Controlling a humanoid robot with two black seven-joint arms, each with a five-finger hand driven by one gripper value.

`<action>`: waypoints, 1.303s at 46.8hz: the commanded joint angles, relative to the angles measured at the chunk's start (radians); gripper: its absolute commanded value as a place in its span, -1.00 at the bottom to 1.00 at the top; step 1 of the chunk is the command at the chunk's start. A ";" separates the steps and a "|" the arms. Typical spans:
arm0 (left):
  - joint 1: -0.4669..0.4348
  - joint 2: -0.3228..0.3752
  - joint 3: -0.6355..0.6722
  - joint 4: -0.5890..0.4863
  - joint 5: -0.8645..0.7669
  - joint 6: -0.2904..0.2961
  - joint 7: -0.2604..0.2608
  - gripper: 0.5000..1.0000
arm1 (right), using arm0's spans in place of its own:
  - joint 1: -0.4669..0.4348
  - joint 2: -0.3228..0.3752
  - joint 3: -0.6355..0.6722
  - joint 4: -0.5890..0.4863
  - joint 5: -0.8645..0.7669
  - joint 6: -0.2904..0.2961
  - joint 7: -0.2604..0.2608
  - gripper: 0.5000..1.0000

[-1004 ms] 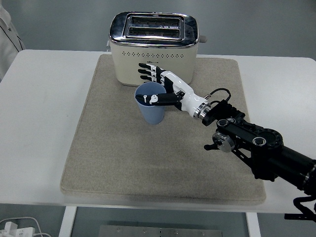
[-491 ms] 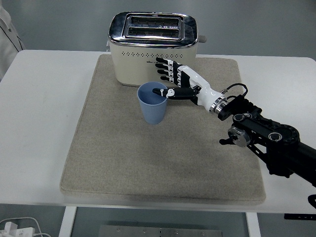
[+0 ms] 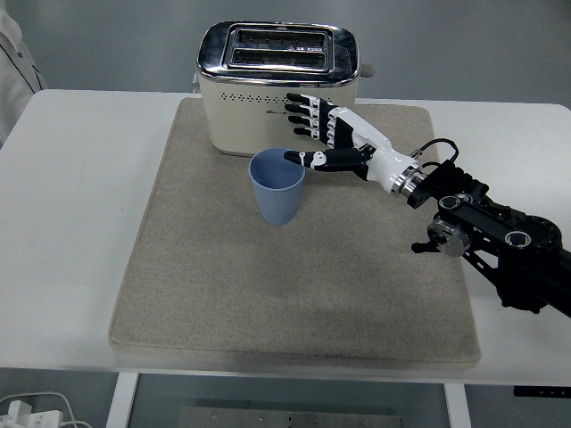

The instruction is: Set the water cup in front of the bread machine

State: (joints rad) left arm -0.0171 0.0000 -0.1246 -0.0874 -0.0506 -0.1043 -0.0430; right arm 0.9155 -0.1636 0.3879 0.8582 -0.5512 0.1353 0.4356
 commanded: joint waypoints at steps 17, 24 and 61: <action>0.000 0.000 -0.001 0.000 0.000 0.000 0.000 1.00 | -0.006 -0.129 0.074 0.027 0.010 0.098 0.038 0.69; -0.001 0.000 0.000 0.000 0.000 0.000 0.000 1.00 | -0.007 -0.166 0.100 0.027 0.011 0.124 0.057 0.69; -0.001 0.000 0.000 0.000 0.000 0.000 0.000 1.00 | -0.032 -0.128 0.131 -0.045 0.148 -0.135 -0.012 0.71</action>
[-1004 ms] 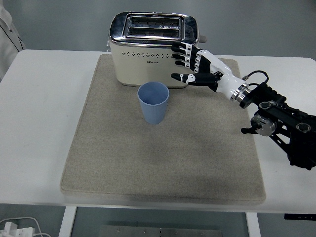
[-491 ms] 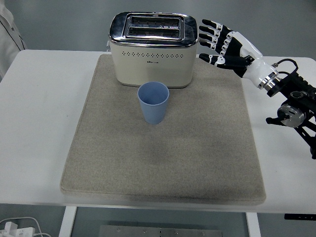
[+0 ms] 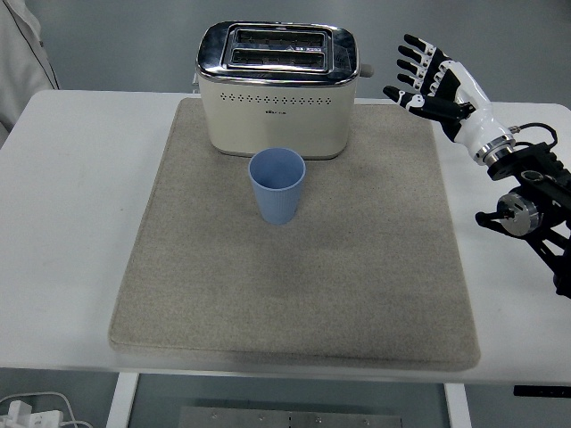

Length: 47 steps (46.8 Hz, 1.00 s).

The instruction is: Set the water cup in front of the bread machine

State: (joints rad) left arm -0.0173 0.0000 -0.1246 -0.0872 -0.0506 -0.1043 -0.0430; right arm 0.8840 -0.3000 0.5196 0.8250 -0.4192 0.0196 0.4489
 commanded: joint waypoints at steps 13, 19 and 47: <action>0.000 0.000 0.000 0.000 0.000 0.000 0.000 1.00 | 0.001 0.033 0.011 -0.064 0.200 -0.072 -0.101 0.69; 0.000 0.000 0.000 0.000 0.000 0.000 0.000 1.00 | 0.007 0.036 0.017 -0.066 0.335 -0.063 -0.153 0.70; 0.000 0.000 0.000 0.000 0.000 0.000 0.000 1.00 | 0.046 0.078 0.014 -0.115 0.488 -0.072 -0.165 0.73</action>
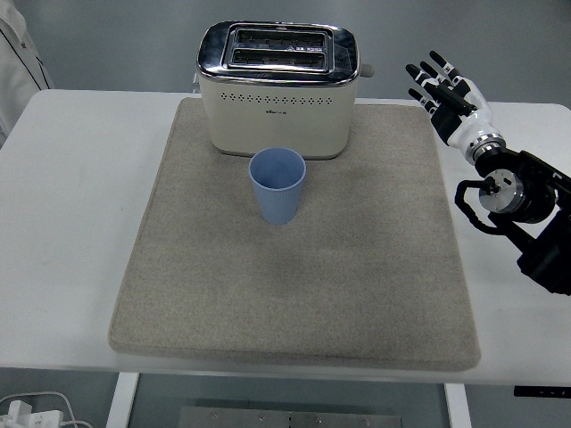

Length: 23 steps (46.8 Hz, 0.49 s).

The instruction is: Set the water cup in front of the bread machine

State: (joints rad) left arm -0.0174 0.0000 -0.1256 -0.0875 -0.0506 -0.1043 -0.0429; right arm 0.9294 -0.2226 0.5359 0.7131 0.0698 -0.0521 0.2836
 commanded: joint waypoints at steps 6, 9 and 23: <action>0.001 0.000 0.001 0.000 0.000 0.000 0.000 1.00 | -0.003 0.000 -0.002 -0.003 -0.001 -0.002 0.000 0.73; -0.001 0.000 0.001 0.000 0.000 0.000 0.000 1.00 | -0.003 0.000 0.001 -0.001 -0.001 -0.009 0.000 0.73; 0.001 0.000 0.001 0.000 0.000 0.000 0.000 1.00 | -0.004 0.002 0.006 0.002 0.001 -0.008 0.005 0.73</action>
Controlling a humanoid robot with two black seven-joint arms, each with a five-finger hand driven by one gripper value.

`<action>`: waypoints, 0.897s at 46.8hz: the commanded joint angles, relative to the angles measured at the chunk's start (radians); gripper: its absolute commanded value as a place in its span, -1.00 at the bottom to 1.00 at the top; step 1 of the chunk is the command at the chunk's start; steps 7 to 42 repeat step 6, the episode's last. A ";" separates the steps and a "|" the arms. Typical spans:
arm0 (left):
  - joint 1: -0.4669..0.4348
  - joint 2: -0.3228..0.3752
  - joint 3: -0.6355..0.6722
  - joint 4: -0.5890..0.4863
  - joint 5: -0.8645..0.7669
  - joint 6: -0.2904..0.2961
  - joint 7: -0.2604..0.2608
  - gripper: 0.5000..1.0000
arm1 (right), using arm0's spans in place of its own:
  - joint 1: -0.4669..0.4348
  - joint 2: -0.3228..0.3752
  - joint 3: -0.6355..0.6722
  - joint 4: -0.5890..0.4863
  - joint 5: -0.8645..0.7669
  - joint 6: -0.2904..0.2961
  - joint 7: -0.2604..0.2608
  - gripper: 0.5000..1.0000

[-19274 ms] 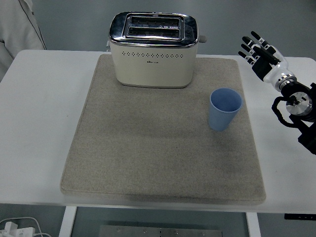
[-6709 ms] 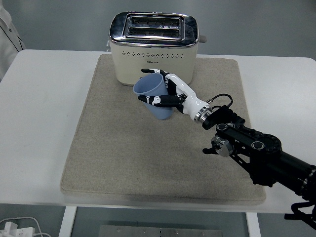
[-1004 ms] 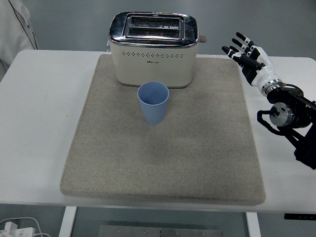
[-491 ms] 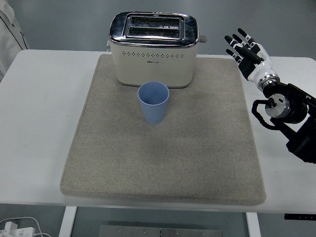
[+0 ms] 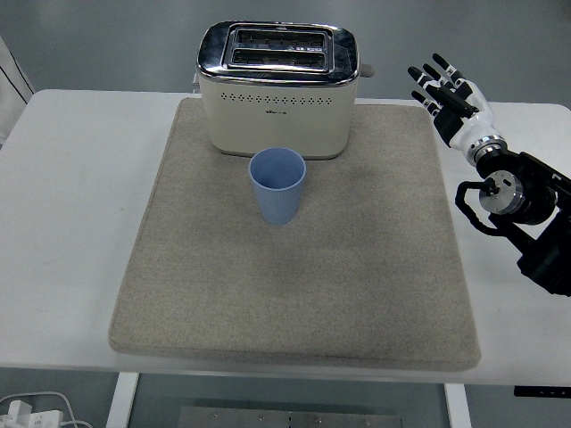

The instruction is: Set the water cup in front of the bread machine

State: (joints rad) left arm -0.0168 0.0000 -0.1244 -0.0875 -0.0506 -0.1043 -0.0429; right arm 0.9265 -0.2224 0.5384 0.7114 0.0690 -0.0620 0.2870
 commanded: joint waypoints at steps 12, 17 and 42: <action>-0.002 0.000 0.000 0.000 0.000 0.000 0.000 1.00 | -0.003 0.001 0.002 0.008 0.000 0.001 0.008 0.73; -0.002 0.000 0.000 0.000 0.000 0.000 0.000 1.00 | -0.003 0.001 0.002 0.008 0.000 0.001 0.008 0.73; -0.002 0.000 0.000 0.000 0.000 0.000 0.000 1.00 | -0.003 0.001 0.002 0.008 0.000 0.001 0.008 0.73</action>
